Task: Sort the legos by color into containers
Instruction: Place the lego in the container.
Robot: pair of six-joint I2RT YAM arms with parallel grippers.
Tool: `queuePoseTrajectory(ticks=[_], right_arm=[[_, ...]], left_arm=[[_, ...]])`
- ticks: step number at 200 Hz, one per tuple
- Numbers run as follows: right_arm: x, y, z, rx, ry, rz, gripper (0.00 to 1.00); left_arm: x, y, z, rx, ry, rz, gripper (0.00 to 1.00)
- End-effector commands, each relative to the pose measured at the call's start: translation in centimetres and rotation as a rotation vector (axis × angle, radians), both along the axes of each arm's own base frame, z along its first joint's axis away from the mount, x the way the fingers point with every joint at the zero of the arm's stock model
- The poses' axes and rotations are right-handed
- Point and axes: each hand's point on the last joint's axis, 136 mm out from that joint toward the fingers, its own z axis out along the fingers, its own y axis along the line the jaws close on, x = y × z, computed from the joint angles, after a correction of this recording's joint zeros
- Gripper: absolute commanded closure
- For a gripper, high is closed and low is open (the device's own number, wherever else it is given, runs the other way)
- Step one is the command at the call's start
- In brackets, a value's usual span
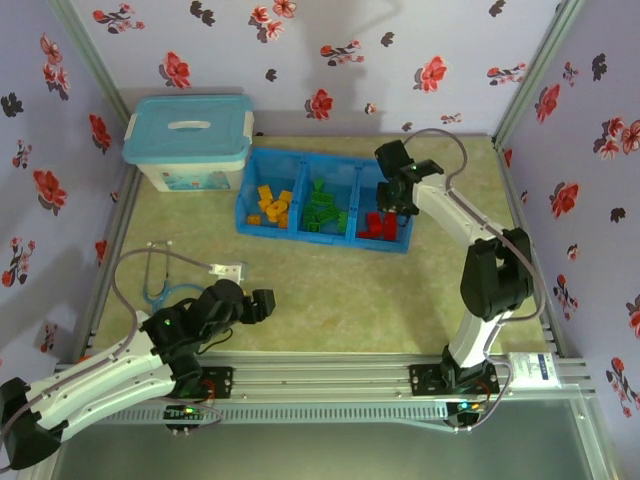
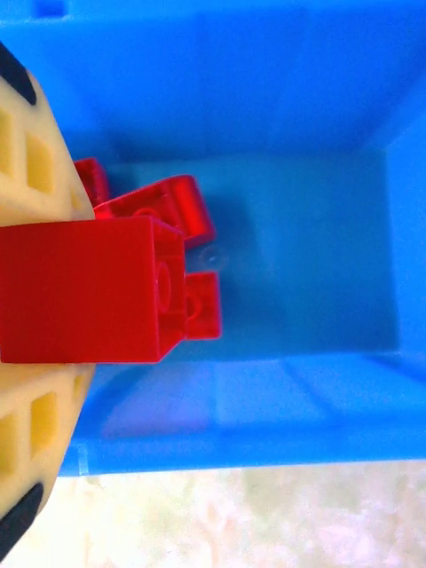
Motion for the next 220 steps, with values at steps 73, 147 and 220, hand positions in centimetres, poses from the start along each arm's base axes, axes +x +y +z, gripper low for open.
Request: queuePoseTrajectory(ticks=[73,147,220], right_arm=[[-1.2,-0.7,2.8,0.026,-0.035,0.030,0.25],[-4.6,-1.8,3.3,0.062,-0.092,0.020,0.24],[-7.6,-3.8,6.7,0.088,-0.295,0.020,0.20]], left_arm=[[0.3,1.2,0.2,0.036,-0.035,0.039,0.25],[1.0,2.3,1.4,0.106,-0.076,0.073,0.24],[2.3,6.9,4.6,0.304,-0.195,0.211,0.15]])
